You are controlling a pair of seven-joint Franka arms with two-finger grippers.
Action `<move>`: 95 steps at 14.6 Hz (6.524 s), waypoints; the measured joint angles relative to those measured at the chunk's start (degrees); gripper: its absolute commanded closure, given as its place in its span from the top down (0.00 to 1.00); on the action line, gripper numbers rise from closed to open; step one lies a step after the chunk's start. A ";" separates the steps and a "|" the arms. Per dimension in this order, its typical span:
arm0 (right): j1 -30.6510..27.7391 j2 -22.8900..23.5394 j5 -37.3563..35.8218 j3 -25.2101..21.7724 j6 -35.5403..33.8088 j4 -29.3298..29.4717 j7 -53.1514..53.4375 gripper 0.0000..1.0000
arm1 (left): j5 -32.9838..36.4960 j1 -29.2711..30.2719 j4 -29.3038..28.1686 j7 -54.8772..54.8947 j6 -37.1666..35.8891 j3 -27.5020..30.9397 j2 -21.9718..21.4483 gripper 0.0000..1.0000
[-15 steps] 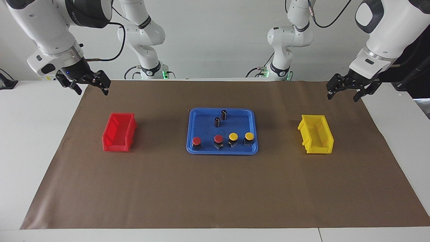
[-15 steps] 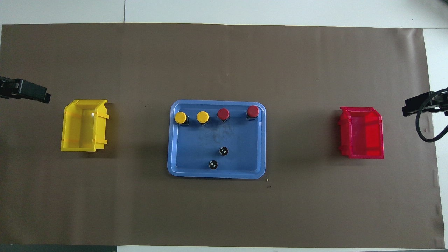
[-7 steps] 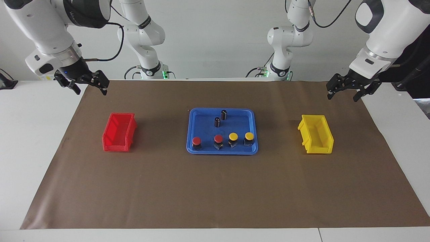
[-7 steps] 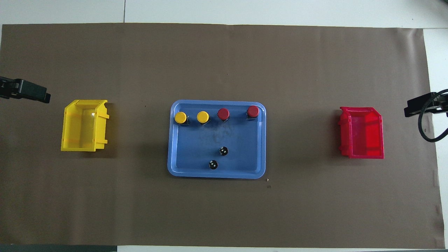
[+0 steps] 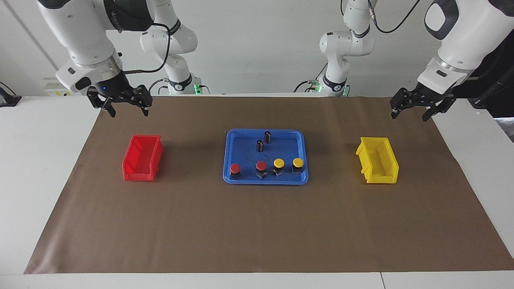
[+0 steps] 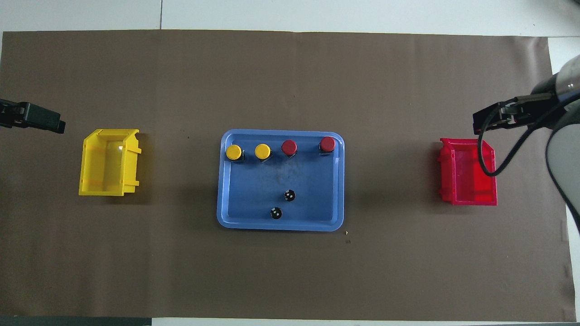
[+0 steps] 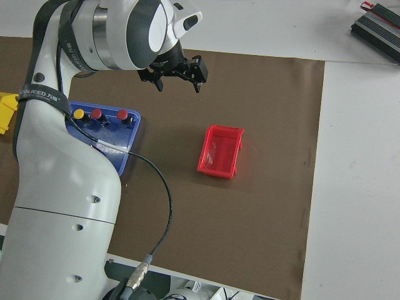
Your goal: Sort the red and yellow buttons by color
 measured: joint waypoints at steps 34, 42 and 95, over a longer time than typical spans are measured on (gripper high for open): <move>19.28 19.92 1.63 0.67 32.41 -12.00 21.63 0.67 | 0.00 0.04 0.00 0.00 -0.03 0.02 0.00 1.00; 19.37 19.58 1.62 1.30 32.47 -12.57 21.09 0.13 | 0.00 0.06 0.00 0.00 -0.03 0.02 0.00 1.00; -0.56 -1.22 1.95 1.66 25.43 -21.75 -6.54 0.69 | -0.69 1.00 -7.37 -4.57 11.33 -0.99 4.04 0.01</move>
